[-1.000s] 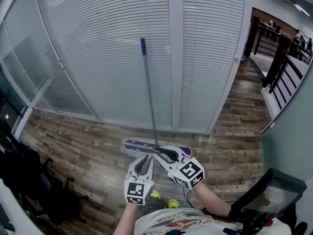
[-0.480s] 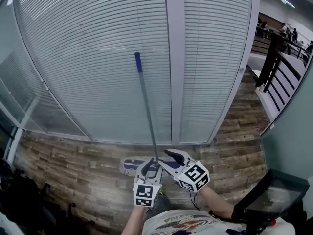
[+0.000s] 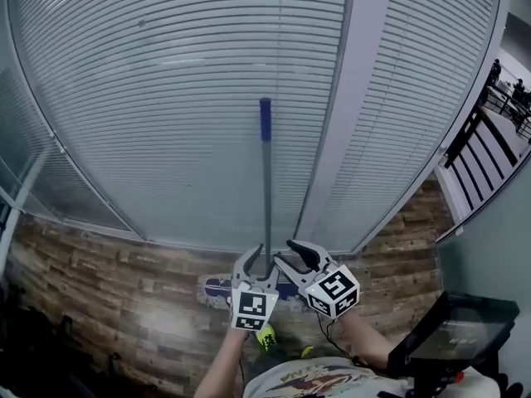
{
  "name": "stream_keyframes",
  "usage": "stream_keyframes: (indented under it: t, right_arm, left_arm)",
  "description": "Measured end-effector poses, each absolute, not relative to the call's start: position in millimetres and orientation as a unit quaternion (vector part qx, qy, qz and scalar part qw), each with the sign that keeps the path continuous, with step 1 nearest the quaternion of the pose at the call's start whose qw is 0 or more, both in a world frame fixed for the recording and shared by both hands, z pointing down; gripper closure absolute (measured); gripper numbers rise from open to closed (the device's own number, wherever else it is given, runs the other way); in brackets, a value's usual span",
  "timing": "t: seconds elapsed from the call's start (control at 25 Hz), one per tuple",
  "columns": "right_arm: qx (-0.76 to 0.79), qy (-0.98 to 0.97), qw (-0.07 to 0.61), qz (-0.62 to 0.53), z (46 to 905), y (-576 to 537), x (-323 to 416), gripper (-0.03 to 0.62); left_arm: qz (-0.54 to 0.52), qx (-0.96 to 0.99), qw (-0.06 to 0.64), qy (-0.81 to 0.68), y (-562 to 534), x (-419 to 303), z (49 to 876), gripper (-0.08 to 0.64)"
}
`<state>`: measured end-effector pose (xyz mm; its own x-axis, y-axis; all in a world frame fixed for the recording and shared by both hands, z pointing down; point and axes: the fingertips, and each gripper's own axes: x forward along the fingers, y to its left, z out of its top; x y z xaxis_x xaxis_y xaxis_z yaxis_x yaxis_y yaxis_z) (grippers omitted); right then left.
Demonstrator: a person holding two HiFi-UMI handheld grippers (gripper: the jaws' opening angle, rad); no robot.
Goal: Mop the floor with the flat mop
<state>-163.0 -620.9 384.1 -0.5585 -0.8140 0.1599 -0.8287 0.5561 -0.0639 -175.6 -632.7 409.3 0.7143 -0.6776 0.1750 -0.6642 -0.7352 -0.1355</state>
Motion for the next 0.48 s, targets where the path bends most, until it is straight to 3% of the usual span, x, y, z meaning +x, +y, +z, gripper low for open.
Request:
stream_keyframes:
  t: [0.48]
  right_arm:
    - [0.477, -0.876, 0.051, 0.049, 374.0, -758.0, -125.3, 0.426]
  left_arm:
    - [-0.101, -0.916, 0.054, 0.385, -778.5, -137.2, 396.6, 0.394]
